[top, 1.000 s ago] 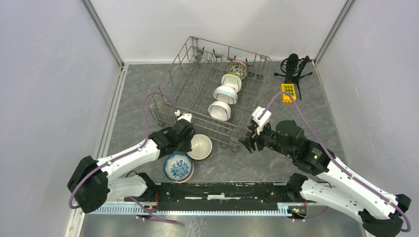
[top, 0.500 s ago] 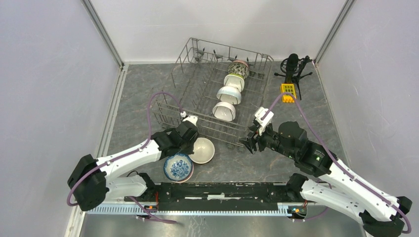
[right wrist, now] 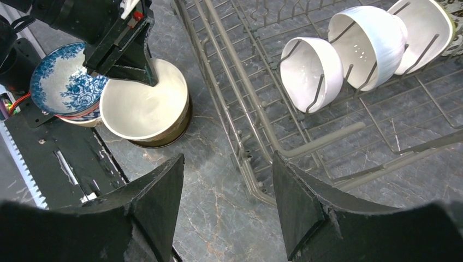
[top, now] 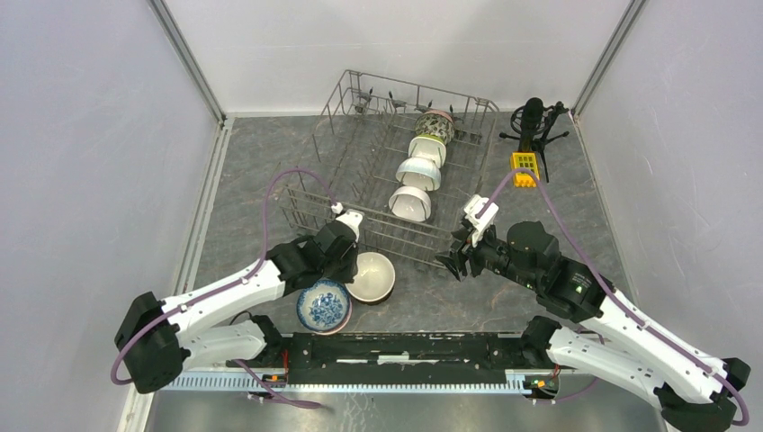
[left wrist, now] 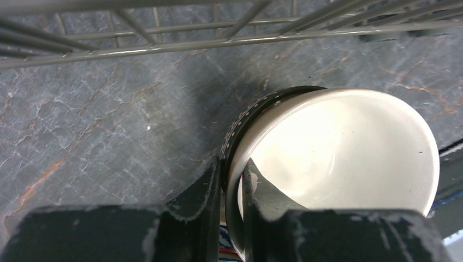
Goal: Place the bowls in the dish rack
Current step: Move the bowl to the center of the board.
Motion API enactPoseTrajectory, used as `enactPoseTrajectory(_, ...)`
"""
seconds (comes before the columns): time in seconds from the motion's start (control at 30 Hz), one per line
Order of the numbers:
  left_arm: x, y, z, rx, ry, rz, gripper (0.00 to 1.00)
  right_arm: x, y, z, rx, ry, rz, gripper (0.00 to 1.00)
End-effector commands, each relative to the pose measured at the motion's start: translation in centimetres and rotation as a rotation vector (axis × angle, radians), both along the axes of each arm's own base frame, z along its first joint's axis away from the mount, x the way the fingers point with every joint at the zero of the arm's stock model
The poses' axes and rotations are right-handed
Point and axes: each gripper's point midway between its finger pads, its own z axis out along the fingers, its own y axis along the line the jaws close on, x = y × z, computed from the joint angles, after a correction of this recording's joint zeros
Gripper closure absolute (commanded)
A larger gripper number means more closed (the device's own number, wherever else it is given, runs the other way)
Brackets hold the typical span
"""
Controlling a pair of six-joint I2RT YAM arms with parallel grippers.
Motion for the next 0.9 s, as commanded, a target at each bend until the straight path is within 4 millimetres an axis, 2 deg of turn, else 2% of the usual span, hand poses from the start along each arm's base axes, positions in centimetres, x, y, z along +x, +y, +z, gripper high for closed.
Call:
enactPoseTrajectory(0.0, 1.7, -4.2, 5.7, -0.207, -0.147, -0.084, 0.98, -0.2, 0.7, 0.7, 0.029, 0.000, 0.026, 0.35)
enactPoseTrajectory(0.23, 0.9, -5.4, 5.2, -0.235, -0.131, -0.140, 0.98, -0.3, 0.6, 0.7, 0.029, 0.003, 0.023, 0.35)
enactPoseTrajectory(0.53, -1.6, -7.8, 5.2, -0.236, -0.142, -0.253, 0.98, -0.2, 0.4, 0.4, 0.027, 0.003, 0.011, 0.35)
enactPoseTrajectory(0.87, -1.6, -7.8, 2.8, -0.166, -0.120, -0.230, 0.98, -0.3, 0.4, 0.1, 0.026, 0.010, 0.011, 0.35)
